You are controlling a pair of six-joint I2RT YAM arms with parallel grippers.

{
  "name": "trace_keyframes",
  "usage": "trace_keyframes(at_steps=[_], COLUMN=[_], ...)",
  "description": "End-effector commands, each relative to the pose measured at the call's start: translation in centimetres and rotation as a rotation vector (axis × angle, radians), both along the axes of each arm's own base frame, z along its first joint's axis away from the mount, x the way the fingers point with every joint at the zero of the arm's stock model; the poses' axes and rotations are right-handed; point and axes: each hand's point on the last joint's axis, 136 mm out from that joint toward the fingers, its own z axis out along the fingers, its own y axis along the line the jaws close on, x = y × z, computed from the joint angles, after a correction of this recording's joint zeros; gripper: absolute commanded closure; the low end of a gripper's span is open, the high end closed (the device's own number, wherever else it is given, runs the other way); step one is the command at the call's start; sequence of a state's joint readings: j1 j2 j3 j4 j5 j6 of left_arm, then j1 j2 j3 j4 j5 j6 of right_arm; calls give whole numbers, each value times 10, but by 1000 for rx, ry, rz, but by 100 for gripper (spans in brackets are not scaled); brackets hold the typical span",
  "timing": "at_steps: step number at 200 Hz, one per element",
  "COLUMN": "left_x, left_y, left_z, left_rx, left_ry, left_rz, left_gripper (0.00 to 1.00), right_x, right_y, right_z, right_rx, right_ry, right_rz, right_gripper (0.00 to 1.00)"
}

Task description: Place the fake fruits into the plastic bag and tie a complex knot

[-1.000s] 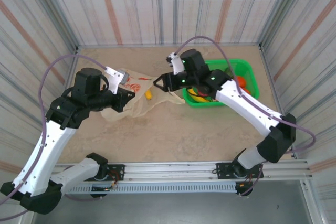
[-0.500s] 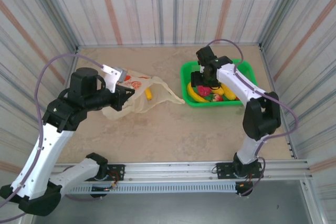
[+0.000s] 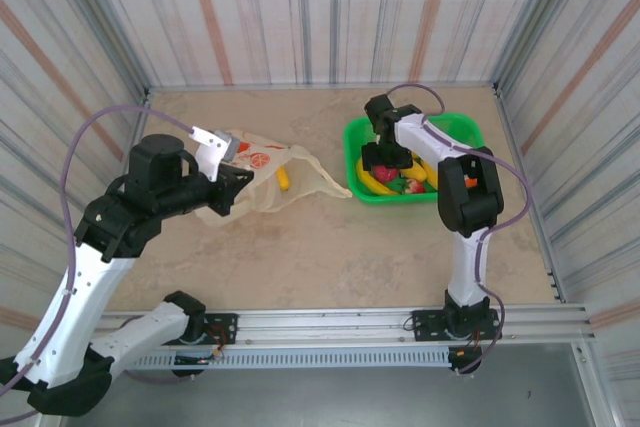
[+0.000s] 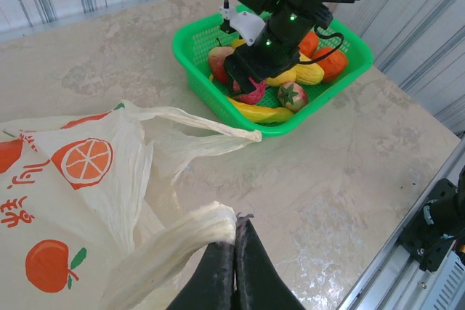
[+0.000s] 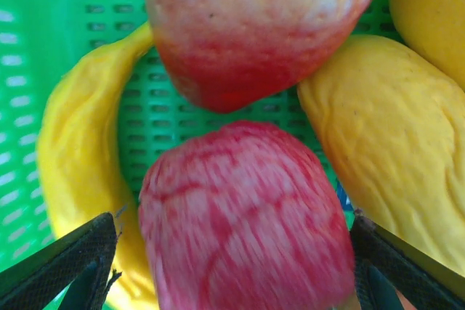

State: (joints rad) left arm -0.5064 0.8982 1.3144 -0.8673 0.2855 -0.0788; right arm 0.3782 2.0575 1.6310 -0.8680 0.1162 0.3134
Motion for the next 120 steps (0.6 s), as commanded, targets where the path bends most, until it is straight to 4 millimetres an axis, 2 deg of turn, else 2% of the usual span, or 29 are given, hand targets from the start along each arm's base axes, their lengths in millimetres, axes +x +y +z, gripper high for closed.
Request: trace_keyframes(at_steps=[1,28,52,79,120], left_x=[-4,-5,-5,-5,-5], left_y=[2,1,2,2,2], left_z=[6,7,7,5,4], left_rx=[6,2,5,8,6], left_ry=[-25,-25,-26,-22,-22], left_rz=[-6,-10,-6,-6,-5], left_gripper=[100,100,100,100,100], right_x=[3,5,5,1,-14], right_y=[-10,-10,-6,-4,11], right_z=[-11,-16,-3,28,96], right_rx=[-54,-29,1,34,186], right_ry=[27,39,8,-64,-226], right_rz=[10,-9,-9,-8,30], right_gripper=[16,24,28,30,31])
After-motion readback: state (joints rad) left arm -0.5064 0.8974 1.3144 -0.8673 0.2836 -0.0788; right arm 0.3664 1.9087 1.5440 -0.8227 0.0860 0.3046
